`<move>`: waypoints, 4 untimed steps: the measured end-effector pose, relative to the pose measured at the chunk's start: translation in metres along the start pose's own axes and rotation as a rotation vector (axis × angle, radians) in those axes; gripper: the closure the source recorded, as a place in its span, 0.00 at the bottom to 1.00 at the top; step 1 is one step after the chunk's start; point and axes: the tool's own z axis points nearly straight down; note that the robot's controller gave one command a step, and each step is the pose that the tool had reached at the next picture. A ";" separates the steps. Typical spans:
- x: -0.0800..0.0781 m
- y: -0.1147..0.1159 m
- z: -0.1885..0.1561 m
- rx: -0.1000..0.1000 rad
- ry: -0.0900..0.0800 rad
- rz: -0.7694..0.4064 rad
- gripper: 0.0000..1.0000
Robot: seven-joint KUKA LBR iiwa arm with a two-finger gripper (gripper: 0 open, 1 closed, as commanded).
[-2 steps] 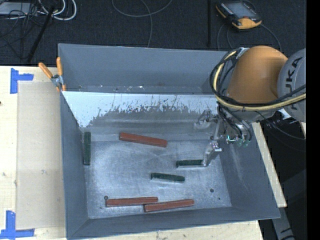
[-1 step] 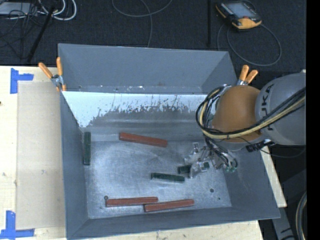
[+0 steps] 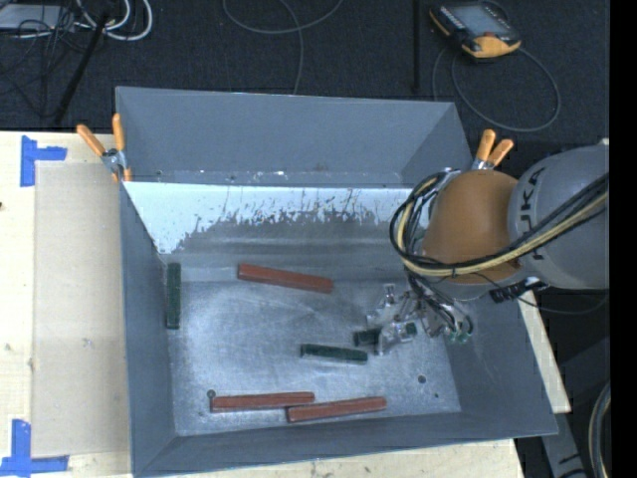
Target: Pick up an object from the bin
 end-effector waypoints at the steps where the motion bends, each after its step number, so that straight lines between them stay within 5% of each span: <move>1: -0.002 0.001 -0.082 -0.001 0.005 -0.012 0.00; 2: -0.006 0.001 -0.150 0.000 0.003 -0.022 0.00; 3: -0.006 0.002 -0.140 0.004 -0.014 -0.064 0.00; 4: -0.006 -0.016 -0.068 0.000 -0.003 -0.078 0.00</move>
Offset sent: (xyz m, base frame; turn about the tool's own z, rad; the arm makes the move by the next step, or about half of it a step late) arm 0.0000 0.0000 0.0000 0.0000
